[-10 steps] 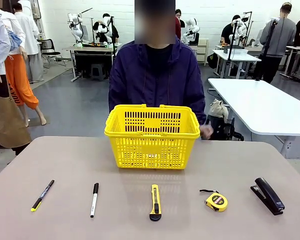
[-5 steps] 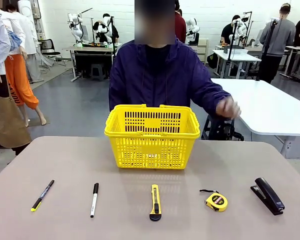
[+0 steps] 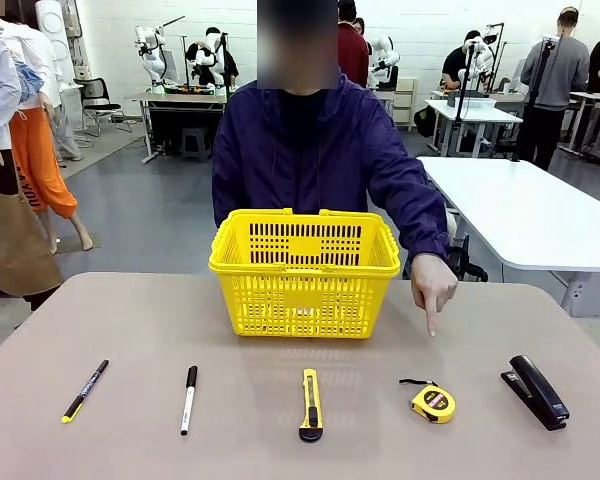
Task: Place the items the person wants into the basket.
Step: Pick up the item the person points to and place it in the Market Basket.
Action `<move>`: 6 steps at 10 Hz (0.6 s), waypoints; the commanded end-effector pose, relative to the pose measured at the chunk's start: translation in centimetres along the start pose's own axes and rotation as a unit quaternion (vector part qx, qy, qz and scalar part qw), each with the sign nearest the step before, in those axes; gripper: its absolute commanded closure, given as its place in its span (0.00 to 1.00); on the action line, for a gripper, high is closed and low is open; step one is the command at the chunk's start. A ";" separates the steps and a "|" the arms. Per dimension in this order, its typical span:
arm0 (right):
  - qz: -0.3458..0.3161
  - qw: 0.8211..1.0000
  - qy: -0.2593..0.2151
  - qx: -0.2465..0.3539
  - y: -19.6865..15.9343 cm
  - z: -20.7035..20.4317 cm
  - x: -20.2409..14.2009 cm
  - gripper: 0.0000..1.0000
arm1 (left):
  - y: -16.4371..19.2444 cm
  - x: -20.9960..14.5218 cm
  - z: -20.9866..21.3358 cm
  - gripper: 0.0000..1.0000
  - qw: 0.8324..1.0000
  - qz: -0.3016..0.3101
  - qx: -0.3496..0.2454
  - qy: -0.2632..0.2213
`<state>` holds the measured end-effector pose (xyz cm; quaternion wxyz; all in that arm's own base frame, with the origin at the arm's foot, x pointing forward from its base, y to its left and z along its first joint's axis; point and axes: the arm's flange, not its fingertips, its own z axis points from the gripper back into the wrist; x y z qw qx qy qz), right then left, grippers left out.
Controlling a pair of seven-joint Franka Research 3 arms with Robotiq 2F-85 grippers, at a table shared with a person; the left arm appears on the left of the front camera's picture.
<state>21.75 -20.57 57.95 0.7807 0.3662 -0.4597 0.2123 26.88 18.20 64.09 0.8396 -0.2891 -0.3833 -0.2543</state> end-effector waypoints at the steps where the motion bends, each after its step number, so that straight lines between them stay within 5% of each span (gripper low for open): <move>1: 0.008 1.000 -0.005 0.004 -0.1 -0.1 0.3 0.00 | 0.0 0.1 0.1 0.00 1.000 -0.009 -0.005 -0.005; 4: -0.001 1.000 0.001 -0.001 0.0 0.0 0.0 0.00 | 0.0 0.1 0.1 0.00 1.000 -0.009 -0.005 -0.005; 6: 0.001 0.983 0.180 -0.037 2.5 -8.6 3.7 0.00 | 0.0 0.1 0.1 0.00 1.000 -0.009 -0.005 -0.005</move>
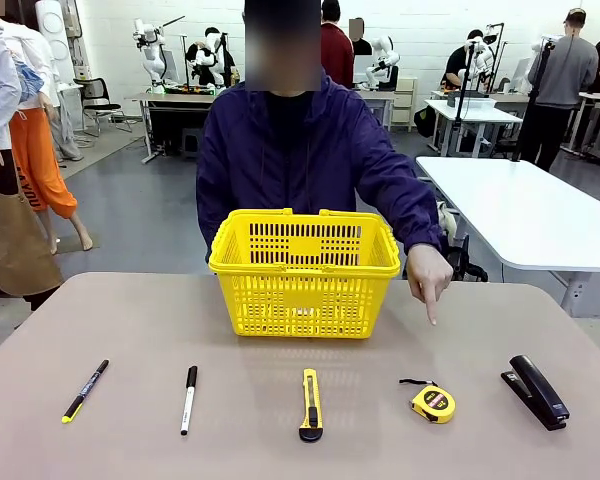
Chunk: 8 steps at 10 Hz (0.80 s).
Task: Place the items the person wants into the basket.
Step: Pick up the item the person points to and place it in the Market Basket.
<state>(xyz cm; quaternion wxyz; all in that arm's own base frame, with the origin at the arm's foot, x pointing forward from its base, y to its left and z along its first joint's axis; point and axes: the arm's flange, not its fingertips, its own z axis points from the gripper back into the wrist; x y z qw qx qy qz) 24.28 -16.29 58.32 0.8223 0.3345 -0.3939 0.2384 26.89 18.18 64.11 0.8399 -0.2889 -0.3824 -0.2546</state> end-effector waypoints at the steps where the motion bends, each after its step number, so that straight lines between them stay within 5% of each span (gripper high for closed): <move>1: 0.004 0.986 0.166 -0.027 2.5 -7.6 5.4 0.00 | 0.0 0.0 0.1 0.00 1.000 -0.009 -0.005 -0.006; 4: 0.040 0.938 0.340 -0.062 6.2 -19.2 8.3 0.00 | 0.0 0.0 0.1 0.00 1.000 -0.009 -0.005 -0.006; 8: 0.074 0.878 0.455 -0.130 9.3 -29.7 3.6 0.00 | 0.0 0.0 0.1 0.00 1.000 -0.009 -0.005 -0.006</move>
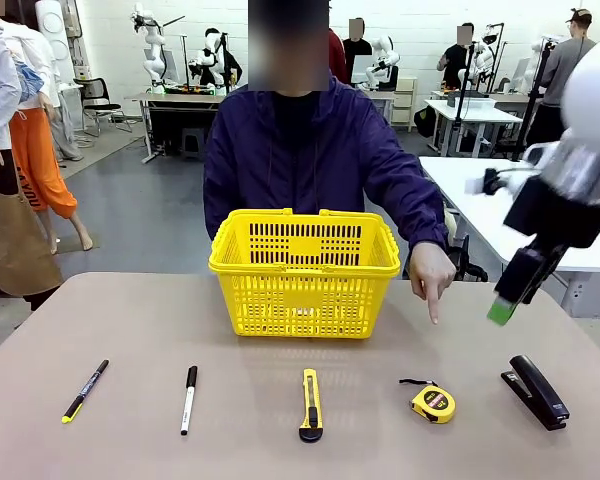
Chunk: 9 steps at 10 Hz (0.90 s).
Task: Place the items the person wants into the basket.
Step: Pick up the item the person points to and place it in the Market Basket.
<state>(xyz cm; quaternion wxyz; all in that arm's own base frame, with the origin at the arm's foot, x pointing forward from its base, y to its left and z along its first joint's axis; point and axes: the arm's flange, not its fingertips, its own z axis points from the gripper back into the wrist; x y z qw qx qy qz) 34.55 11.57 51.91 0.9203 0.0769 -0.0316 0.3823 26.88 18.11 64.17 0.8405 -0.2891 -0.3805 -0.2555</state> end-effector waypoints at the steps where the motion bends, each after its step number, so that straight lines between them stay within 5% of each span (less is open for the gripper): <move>1: -0.025 0.999 0.010 -0.044 0.8 -3.1 1.3 0.00 | 0.1 0.0 0.1 0.00 1.000 -0.009 -0.004 -0.008; 4: -0.049 0.998 -0.004 -0.048 1.8 -5.7 2.2 0.00 | 0.1 0.0 0.1 0.00 1.000 -0.009 -0.004 -0.008; 9: -0.017 0.999 0.010 -0.035 1.7 -4.6 1.8 0.00 | 0.1 0.0 0.1 0.00 1.000 -0.009 -0.004 -0.008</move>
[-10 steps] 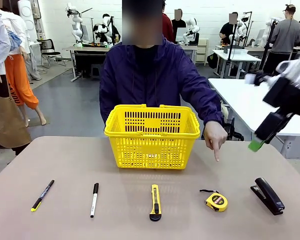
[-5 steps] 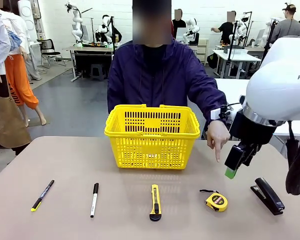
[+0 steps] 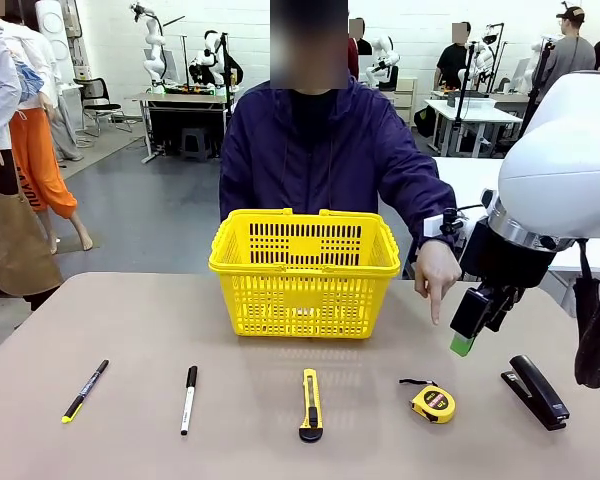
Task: Place the items the person wants into the basket.
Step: Pick up the item the person points to and place it in the Market Basket.
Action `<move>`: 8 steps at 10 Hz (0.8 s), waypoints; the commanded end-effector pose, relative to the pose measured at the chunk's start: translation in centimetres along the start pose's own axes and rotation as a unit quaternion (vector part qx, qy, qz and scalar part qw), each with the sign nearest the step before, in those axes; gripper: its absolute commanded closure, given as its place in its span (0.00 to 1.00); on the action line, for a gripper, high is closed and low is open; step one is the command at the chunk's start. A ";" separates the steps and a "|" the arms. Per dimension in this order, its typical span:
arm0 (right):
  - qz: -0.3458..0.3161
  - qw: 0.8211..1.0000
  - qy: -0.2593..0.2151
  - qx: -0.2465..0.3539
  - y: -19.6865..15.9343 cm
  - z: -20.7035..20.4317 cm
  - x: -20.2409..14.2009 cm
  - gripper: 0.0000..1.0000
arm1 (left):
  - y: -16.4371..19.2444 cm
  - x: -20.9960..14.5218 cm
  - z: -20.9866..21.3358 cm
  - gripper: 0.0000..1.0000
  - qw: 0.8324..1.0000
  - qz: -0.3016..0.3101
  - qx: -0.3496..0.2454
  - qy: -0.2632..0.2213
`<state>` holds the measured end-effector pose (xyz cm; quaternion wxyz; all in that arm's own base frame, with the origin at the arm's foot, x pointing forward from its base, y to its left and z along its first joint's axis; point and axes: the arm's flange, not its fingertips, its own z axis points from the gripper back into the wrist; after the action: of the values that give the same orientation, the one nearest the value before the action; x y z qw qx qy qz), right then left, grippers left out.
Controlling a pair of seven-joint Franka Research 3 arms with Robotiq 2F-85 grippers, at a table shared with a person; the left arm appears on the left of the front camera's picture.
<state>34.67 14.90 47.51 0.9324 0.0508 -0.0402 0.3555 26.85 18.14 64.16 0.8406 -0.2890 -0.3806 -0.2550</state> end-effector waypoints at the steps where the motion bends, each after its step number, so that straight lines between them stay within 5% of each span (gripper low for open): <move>1: 0.000 1.000 0.000 -0.001 0.0 0.0 0.0 0.00 | 0.1 0.0 0.1 0.00 1.000 -0.010 -0.004 -0.008; 8: -0.017 0.996 0.048 -0.071 2.5 -11.6 3.2 0.00 | 0.1 0.0 0.1 0.00 1.000 -0.010 -0.004 -0.008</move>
<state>35.19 20.25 37.55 0.9350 -0.0142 -0.0157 0.3540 26.83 18.16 64.17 0.8408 -0.2889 -0.3804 -0.2548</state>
